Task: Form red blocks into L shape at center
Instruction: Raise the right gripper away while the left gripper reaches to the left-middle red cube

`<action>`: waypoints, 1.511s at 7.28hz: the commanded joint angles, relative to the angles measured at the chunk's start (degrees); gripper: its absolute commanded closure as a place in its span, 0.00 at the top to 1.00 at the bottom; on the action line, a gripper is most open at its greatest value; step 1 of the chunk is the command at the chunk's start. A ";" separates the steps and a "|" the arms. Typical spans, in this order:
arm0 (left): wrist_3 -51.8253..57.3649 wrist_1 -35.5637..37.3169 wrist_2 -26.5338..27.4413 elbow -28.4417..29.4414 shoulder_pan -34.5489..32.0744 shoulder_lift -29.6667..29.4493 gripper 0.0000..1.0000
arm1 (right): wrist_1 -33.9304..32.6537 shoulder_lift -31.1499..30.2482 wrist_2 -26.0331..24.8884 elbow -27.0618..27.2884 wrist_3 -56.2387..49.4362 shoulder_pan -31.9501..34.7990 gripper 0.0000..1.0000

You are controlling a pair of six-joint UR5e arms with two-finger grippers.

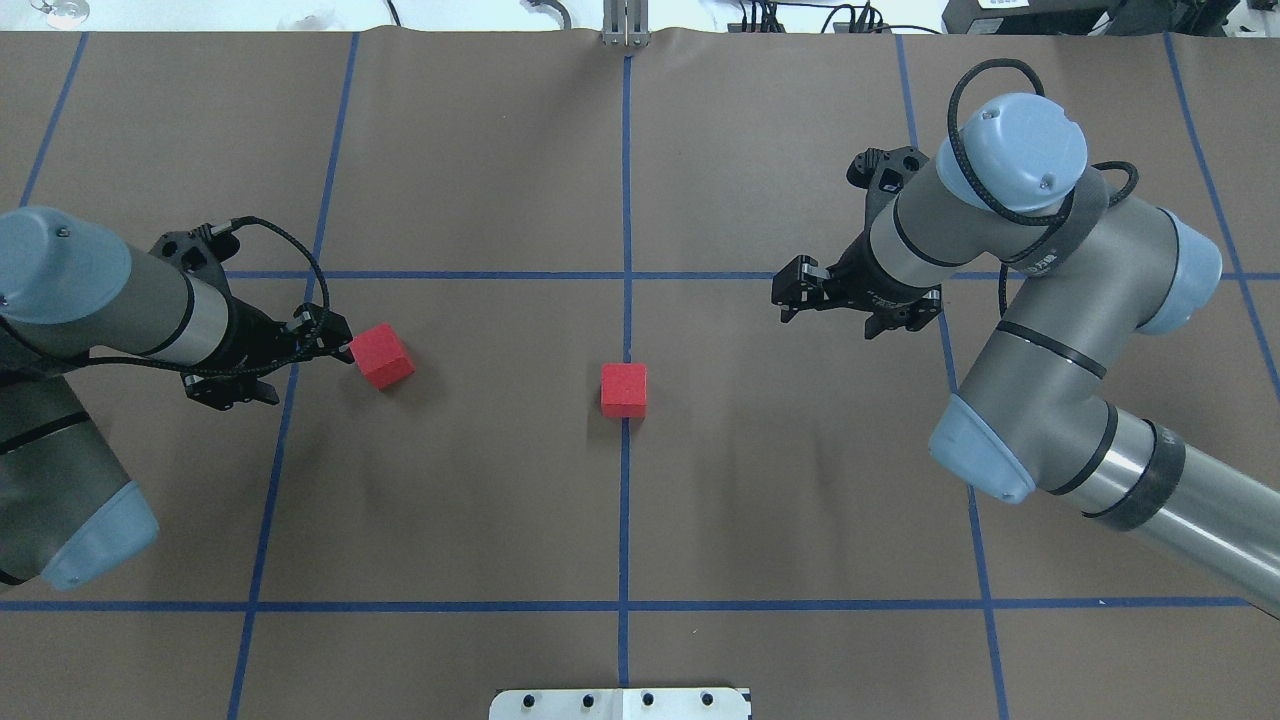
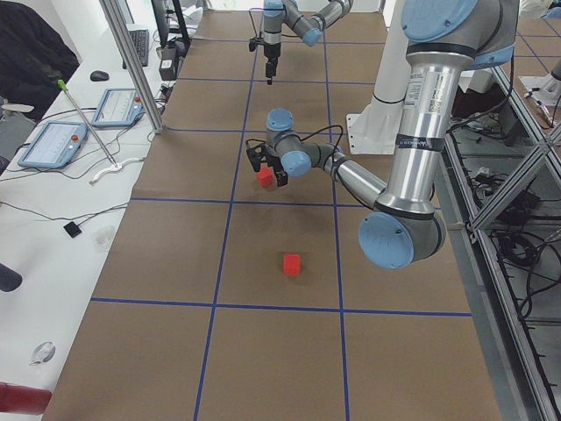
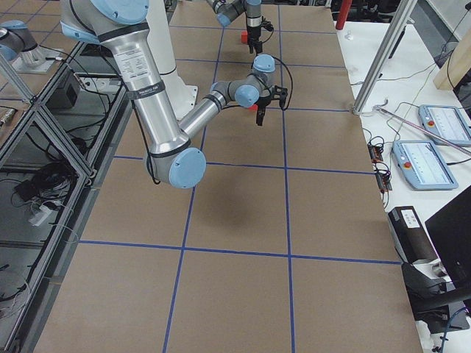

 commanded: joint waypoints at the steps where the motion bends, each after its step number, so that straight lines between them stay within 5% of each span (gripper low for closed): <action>1: -0.71 2.92 2.06 0.03 1.06 -2.51 1.00 | 0.00 -0.54 0.00 0.64 0.04 0.13 1.00; 4: -0.62 6.89 5.23 4.22 3.35 -8.73 1.00 | 0.00 -0.72 0.00 1.17 0.04 0.22 1.00; 11: -0.01 6.89 5.50 11.45 3.53 -12.10 0.96 | 0.00 -1.07 0.09 1.08 0.04 0.13 1.00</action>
